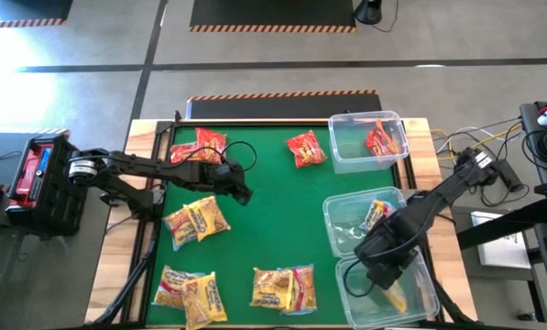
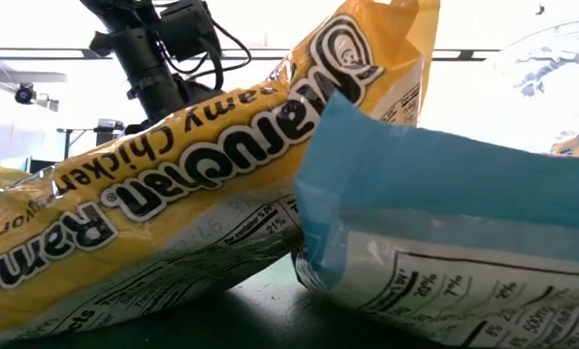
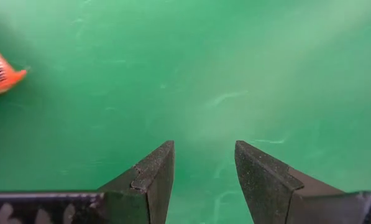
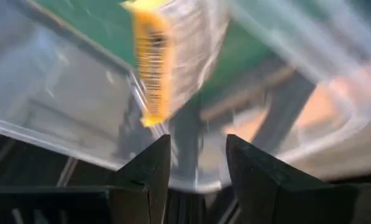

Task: Sort Maruchan noodles
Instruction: Put the middle right yellow noodle pack into the bottom transparent bin, then adjust the middle transparent bin

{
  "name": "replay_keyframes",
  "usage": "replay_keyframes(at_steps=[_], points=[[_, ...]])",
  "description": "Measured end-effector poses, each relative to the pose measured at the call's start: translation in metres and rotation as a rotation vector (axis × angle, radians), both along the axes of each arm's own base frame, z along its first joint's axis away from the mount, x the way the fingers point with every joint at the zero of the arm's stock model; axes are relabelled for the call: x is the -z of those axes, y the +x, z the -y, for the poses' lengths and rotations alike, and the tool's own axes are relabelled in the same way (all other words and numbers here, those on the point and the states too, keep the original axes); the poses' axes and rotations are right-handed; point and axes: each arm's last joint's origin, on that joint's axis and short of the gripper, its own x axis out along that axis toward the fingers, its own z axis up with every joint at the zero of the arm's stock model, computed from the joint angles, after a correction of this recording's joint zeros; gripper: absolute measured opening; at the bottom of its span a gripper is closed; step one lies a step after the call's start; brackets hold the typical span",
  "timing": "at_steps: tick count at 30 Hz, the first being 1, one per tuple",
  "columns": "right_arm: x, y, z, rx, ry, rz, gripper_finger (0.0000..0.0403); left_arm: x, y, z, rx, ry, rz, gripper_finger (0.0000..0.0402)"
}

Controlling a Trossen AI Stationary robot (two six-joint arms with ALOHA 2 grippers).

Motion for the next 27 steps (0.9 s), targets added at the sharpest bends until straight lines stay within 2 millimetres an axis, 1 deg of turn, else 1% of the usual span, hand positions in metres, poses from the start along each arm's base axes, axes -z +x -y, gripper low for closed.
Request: replay_keyframes(at_steps=[4,7,10,15,20,25,27], points=[[-0.012,-0.001,0.009,0.005,-0.148,0.194,0.0131,-0.003,0.006,0.002,0.017,-0.059,0.076,0.0153],[-0.014,-0.002,0.015,0.012,-0.278,0.313,0.0124,-0.007,0.012,0.004,0.076,-0.13,0.158,0.0153],[-0.015,0.0,0.018,0.004,-0.386,0.4,0.0121,-0.012,0.019,0.011,0.144,-0.194,0.241,0.0153],[-0.014,0.003,0.021,-0.073,-0.49,0.484,0.0121,-0.022,0.03,0.026,0.171,-0.241,0.396,0.0153],[-0.013,0.005,0.028,-0.182,-0.631,0.552,0.0121,-0.028,0.048,0.039,0.199,-0.273,0.587,0.0152],[-0.014,0.006,0.041,-0.284,-0.816,0.566,0.0121,-0.018,0.065,0.047,0.194,-0.323,0.682,0.0152],[-0.014,0.007,0.046,-0.311,-0.858,0.559,0.0121,-0.012,0.071,0.047,0.182,-0.346,0.699,0.0152]])
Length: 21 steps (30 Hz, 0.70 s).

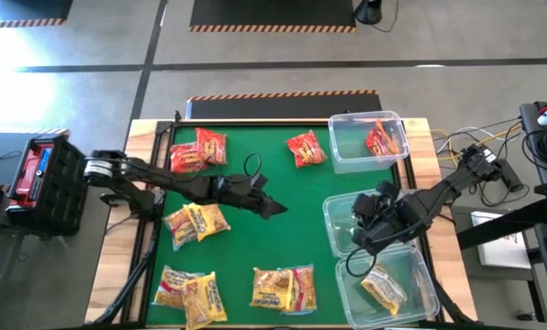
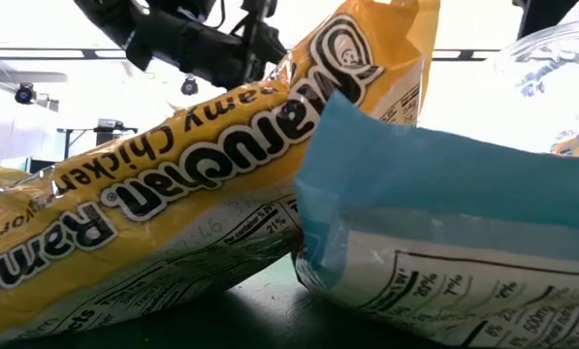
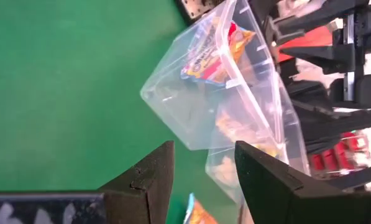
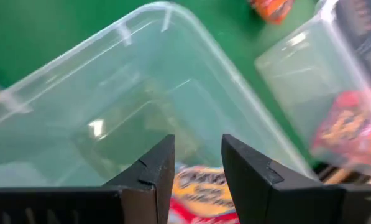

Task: Sort Maruchan noodles
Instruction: Adjust the middle transparent bin

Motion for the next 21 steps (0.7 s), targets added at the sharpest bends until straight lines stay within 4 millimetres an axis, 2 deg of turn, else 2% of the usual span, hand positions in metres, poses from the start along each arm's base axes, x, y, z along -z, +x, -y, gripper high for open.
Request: replay_keyframes(at_steps=[6,10,15,21], points=[[0.003,0.006,0.014,-0.044,-0.054,-0.056,0.0121,0.011,0.025,0.01,0.07,-0.066,-0.008,0.0152],[0.006,0.008,0.022,-0.045,-0.07,-0.087,0.0121,0.013,0.056,0.023,0.151,-0.067,0.001,0.0152],[0.009,0.008,0.025,-0.041,-0.074,-0.101,0.0121,0.008,0.095,0.033,0.207,-0.04,0.023,0.0152],[0.019,0.006,0.025,-0.038,-0.059,-0.146,0.0121,0.013,0.121,0.036,0.231,-0.022,-0.026,0.0152]])
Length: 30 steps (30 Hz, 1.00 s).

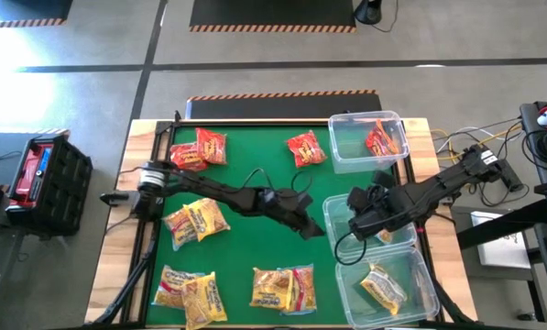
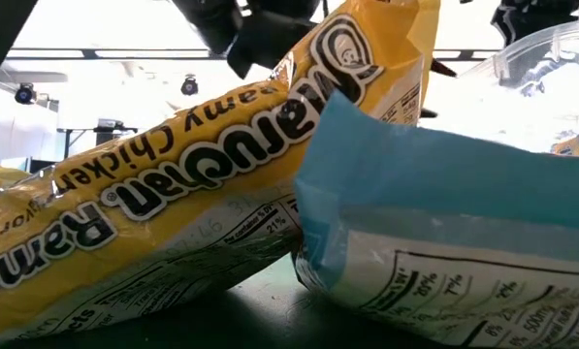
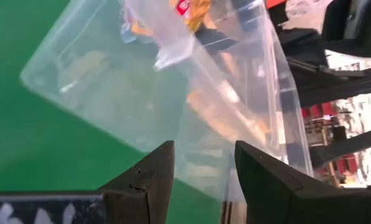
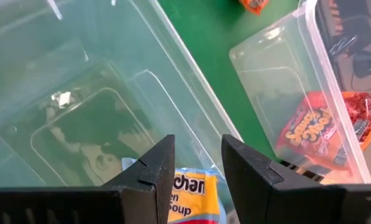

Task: Sort Maruchan noodles
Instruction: Adjust the middle transparent bin

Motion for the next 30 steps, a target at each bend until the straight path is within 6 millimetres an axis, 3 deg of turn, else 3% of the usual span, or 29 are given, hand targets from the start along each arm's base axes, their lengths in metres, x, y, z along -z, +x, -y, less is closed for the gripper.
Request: replay_keyframes(at_steps=[6,17,23,30], points=[[0.005,-0.002,0.001,0.0,-0.006,-0.021,0.0121,0.004,0.009,-0.006,-0.028,0.003,0.002,0.0152],[0.011,-0.005,0.002,-0.01,-0.021,-0.038,0.0121,0.004,0.012,-0.048,-0.181,0.033,-0.001,0.0152],[0.012,-0.006,0.003,-0.007,-0.026,-0.043,0.0121,0.004,0.012,-0.056,-0.186,0.031,-0.002,0.0152],[0.006,-0.004,0.002,0.02,-0.009,-0.007,0.0121,-0.02,0.001,-0.064,-0.137,0.086,0.0,0.0152]])
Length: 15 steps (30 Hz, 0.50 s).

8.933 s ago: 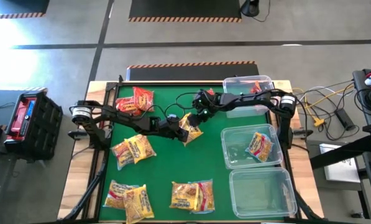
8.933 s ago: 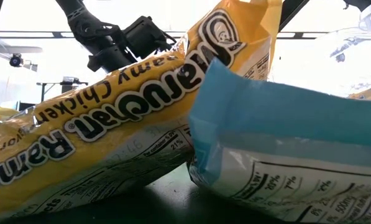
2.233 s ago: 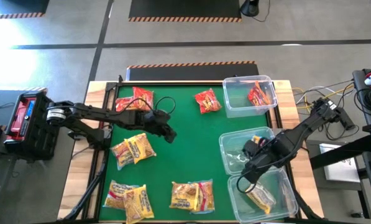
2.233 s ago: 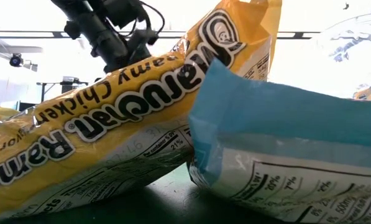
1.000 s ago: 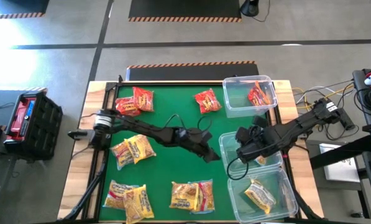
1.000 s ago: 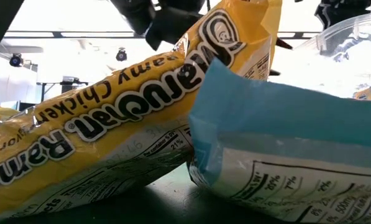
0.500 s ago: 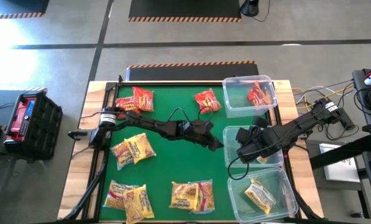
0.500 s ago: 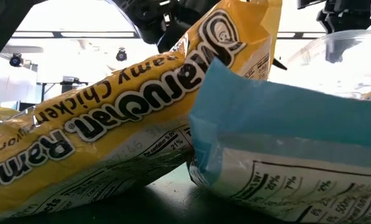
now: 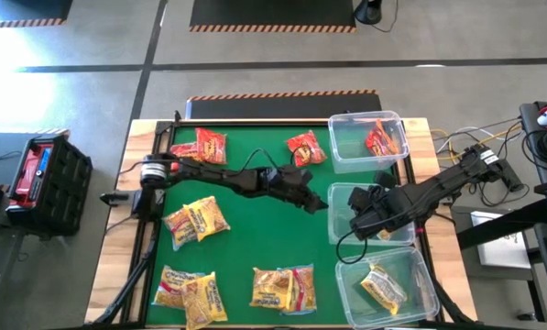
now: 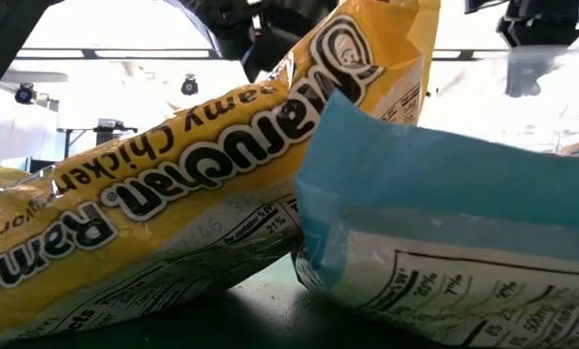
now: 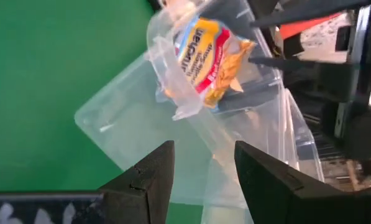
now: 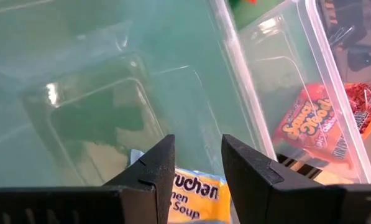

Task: Sort Maruchan noodles
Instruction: Adjust the middle transparent bin

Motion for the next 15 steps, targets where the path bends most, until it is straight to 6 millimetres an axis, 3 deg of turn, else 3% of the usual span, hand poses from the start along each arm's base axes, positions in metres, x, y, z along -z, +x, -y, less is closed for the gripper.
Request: replay_keyframes(at_steps=[7,15], points=[[-0.019,0.006,-0.003,-0.002,0.042,0.091,0.0121,-0.014,-0.025,0.003,0.027,0.053,-0.194,0.0152],[-0.041,0.038,-0.018,-0.105,0.192,0.43,0.0121,-0.041,-0.072,0.057,0.177,0.072,-0.441,0.0152]])
